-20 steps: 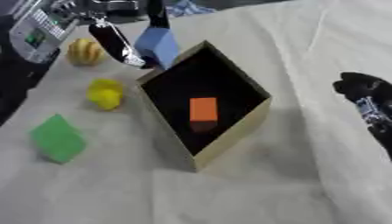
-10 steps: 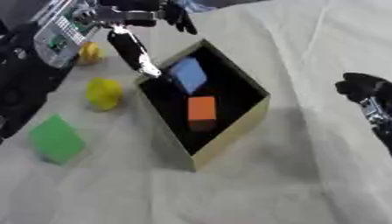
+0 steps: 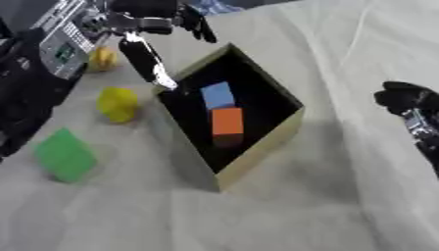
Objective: Pick up objects on the table and place them in the box.
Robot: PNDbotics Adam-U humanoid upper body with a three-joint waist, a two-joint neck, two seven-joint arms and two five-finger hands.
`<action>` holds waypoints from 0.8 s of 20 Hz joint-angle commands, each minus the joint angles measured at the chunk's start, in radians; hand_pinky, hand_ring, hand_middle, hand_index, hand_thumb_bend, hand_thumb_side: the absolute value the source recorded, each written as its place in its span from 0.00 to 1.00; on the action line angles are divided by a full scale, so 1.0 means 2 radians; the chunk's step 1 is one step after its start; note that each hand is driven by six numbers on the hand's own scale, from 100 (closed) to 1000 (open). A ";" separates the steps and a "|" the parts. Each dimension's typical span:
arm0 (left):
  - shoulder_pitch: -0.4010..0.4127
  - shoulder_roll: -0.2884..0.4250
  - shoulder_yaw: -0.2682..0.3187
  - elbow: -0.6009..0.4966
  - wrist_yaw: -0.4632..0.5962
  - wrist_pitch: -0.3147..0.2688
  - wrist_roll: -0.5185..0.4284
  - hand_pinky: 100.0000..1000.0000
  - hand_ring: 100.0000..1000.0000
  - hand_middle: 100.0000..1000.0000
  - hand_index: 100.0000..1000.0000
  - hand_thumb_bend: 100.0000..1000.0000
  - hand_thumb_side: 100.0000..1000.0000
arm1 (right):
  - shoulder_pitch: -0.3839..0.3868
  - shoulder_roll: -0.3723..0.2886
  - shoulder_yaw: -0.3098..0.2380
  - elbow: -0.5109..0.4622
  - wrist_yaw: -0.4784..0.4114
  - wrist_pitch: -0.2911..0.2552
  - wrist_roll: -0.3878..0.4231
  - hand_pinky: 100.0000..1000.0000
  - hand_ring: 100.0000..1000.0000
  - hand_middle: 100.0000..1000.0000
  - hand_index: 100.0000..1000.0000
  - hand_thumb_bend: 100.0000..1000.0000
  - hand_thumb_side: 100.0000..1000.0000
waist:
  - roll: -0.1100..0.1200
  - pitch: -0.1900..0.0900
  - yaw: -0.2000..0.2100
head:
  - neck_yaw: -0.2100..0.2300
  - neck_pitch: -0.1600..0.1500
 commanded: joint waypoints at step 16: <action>0.216 0.344 -0.016 -0.418 0.167 0.058 0.027 0.81 0.77 0.75 0.87 0.57 0.41 | 0.009 -0.012 -0.012 -0.010 0.003 -0.003 -0.008 0.92 0.83 0.73 0.83 0.00 0.73 | -0.009 -0.016 0.025 | -0.028 0.004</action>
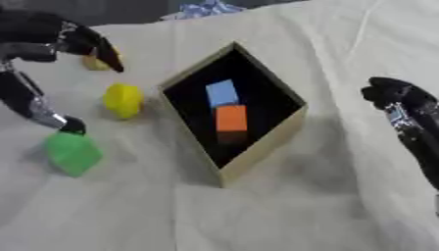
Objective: Pick up objects on the table and place them in the box.
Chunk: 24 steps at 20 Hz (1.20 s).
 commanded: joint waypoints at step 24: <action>0.126 0.090 0.076 -0.027 -0.085 -0.011 0.055 0.83 0.81 0.77 0.87 0.63 0.15 | -0.010 -0.002 -0.004 -0.010 0.002 -0.004 0.000 0.92 0.83 0.73 0.83 0.00 0.74 | -0.018 0.006 -0.006 | 0.008 -0.014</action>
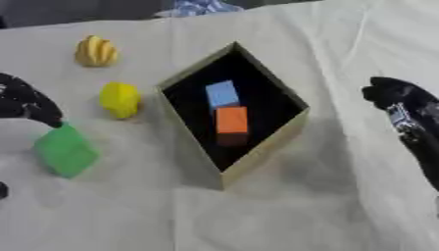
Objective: Pick up objects on the table and place them in the box.
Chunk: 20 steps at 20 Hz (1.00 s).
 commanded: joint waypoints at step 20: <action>-0.124 -0.102 -0.040 0.208 -0.047 -0.090 -0.029 0.83 0.80 0.80 0.87 0.64 0.10 | -0.001 0.002 -0.005 -0.010 0.004 0.001 0.000 0.92 0.83 0.73 0.83 0.00 0.75 | 0.000 0.001 -0.005 | 0.005 -0.008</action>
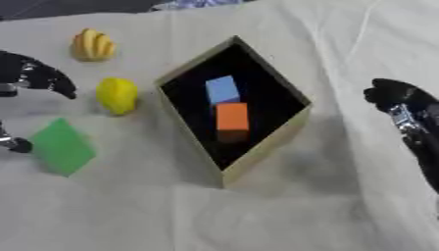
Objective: Pick up objects on the table and place them in the box.
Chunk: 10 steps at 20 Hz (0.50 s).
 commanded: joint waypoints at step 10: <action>-0.013 0.008 -0.008 0.006 0.035 -0.020 -0.046 0.83 0.80 0.78 0.85 0.61 0.05 | 0.000 -0.006 -0.005 -0.010 0.004 0.002 -0.001 0.92 0.83 0.73 0.83 0.00 0.76 | 0.003 -0.007 0.000 | 0.002 -0.006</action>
